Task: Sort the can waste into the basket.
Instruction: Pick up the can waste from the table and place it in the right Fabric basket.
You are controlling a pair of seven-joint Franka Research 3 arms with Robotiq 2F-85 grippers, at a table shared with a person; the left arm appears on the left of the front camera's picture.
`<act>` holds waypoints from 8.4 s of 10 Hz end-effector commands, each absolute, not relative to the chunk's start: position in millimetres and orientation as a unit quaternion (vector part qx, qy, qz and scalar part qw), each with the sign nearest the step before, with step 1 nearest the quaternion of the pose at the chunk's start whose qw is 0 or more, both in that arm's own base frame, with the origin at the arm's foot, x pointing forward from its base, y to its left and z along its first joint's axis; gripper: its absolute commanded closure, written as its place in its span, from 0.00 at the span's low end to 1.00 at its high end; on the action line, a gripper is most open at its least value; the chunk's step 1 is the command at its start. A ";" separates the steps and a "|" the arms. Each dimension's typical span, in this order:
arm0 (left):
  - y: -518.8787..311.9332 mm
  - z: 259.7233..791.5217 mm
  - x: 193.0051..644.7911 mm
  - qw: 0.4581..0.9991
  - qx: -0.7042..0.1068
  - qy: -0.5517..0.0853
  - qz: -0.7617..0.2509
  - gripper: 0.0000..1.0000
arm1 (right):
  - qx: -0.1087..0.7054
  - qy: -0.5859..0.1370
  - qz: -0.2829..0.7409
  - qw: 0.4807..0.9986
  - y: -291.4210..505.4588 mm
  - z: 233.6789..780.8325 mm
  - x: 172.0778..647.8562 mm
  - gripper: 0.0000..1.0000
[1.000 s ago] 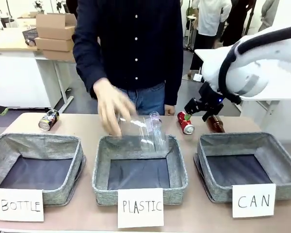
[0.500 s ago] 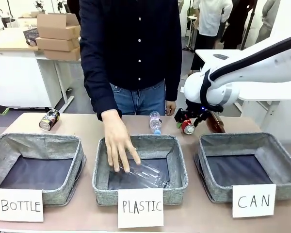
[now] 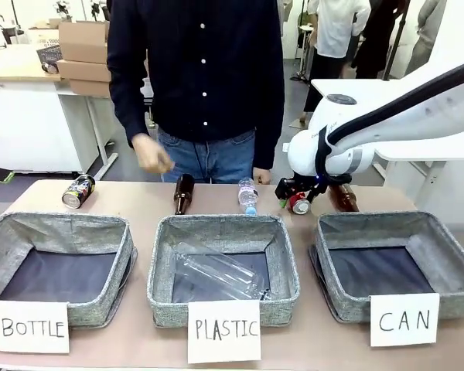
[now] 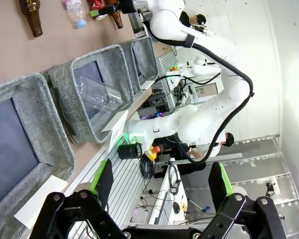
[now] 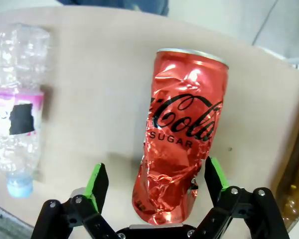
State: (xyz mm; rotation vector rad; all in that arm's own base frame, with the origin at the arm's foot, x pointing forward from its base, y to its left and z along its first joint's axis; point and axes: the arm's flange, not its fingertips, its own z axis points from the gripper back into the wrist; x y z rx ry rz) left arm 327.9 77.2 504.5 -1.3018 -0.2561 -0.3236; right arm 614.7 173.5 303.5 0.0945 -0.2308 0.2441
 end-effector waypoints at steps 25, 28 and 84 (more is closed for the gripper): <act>76.2 507.6 328.7 0.767 -0.609 -0.127 -0.157 0.00 | 0.214 0.035 0.330 0.919 -2.4 467.5 351.4 1.00; 76.2 507.6 328.7 0.767 -0.609 -0.127 -0.157 0.00 | 0.212 0.033 0.339 0.916 -0.7 461.1 347.1 0.00; 47.4 328.5 685.0 0.991 -0.038 -0.127 -0.034 0.00 | 0.602 -0.174 0.076 0.776 -34.6 541.6 351.8 0.00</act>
